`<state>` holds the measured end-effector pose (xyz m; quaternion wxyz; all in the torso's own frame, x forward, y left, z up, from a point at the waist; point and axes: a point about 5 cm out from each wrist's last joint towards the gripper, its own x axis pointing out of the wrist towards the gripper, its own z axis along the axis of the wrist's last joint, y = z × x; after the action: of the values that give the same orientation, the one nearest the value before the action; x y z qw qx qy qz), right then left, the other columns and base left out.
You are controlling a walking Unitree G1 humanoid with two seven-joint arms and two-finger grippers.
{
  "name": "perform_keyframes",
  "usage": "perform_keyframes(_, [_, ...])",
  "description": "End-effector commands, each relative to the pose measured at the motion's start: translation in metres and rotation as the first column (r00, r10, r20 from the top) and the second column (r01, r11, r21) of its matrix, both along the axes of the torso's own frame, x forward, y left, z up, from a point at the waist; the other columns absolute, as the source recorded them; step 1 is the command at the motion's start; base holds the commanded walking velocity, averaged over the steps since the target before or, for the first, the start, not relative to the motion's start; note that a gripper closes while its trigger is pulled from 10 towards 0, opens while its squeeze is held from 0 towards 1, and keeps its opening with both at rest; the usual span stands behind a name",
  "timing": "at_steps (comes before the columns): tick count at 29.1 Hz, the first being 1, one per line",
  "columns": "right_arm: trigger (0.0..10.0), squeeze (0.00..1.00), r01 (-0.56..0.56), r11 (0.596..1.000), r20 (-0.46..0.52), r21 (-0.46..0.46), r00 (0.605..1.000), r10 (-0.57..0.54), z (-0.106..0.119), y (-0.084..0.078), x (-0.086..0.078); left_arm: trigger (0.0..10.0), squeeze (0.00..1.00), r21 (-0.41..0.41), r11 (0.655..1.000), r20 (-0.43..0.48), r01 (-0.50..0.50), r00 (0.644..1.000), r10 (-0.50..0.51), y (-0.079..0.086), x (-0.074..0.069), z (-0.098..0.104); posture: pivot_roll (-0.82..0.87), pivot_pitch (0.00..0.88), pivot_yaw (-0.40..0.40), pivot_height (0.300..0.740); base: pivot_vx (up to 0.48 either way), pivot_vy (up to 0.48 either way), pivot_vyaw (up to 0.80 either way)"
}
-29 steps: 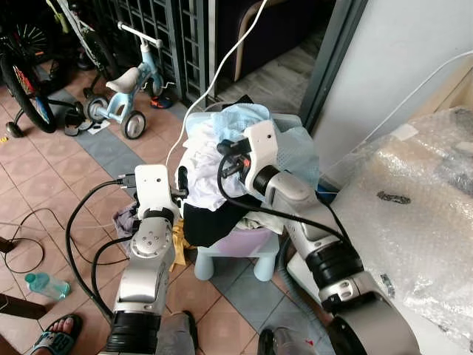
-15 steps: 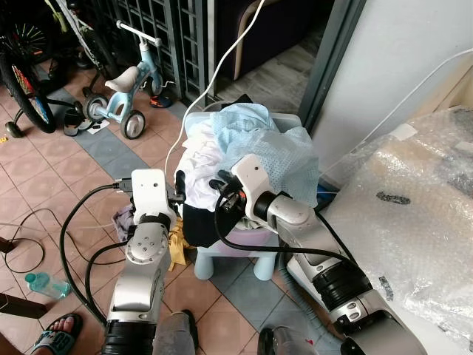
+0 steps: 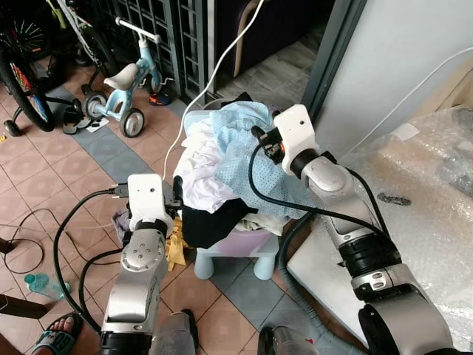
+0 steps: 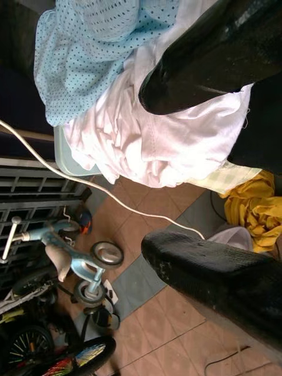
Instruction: Clothes washing
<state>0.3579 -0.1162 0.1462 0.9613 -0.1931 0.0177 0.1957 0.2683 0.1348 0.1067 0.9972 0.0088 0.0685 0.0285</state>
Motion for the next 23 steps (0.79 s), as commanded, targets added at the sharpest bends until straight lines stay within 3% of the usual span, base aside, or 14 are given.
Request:
perform_keyframes(1, [10.0, 1.0, 0.014, 0.999, -0.045, -0.03, 0.999, -0.015, -0.01, -0.002, -0.001, 10.0, 0.0, 0.009, 1.0, 0.002, 0.012, 1.0, -0.012, -0.001, -0.002, 0.002, 0.07, 0.16, -0.006, 0.74, 0.0, 0.0, 0.0])
perform_keyframes(6, [10.0, 1.0, -0.034, 0.999, -0.181, 0.031, 0.983, 0.039, -0.029, 0.0, -0.005, 10.0, 0.0, 0.012, 1.0, -0.003, 0.013, 1.0, -0.013, 0.0, -0.002, 0.003, 0.07, 0.161, -0.002, 0.74, 0.0, 0.0, 0.0])
perform_keyframes(15, [10.0, 1.0, -0.045, 0.978, -0.197, 0.205, 0.977, 0.086, -0.02, 0.005, -0.002, 10.0, 0.0, 0.011, 1.0, -0.004, 0.017, 1.0, -0.017, -0.001, -0.001, 0.003, 0.07, 0.156, -0.003, 0.74, 0.0, 0.0, 0.0])
perform_keyframes(21, [10.0, 1.0, -0.036, 0.995, -0.253, 0.096, 0.966, 0.06, -0.034, -0.003, -0.003, 10.0, 0.0, 0.009, 1.0, -0.004, 0.016, 1.0, -0.016, -0.001, 0.0, 0.003, 0.07, 0.156, -0.005, 0.74, 0.0, 0.0, 0.0])
perform_keyframes(23, [10.0, 1.0, -0.047, 0.998, -0.276, -0.032, 0.96, 0.037, -0.047, -0.005, -0.007, 10.0, 0.0, 0.008, 1.0, -0.004, 0.017, 1.0, -0.017, -0.001, 0.0, 0.003, 0.07, 0.157, -0.006, 0.74, 0.0, 0.0, 0.0])
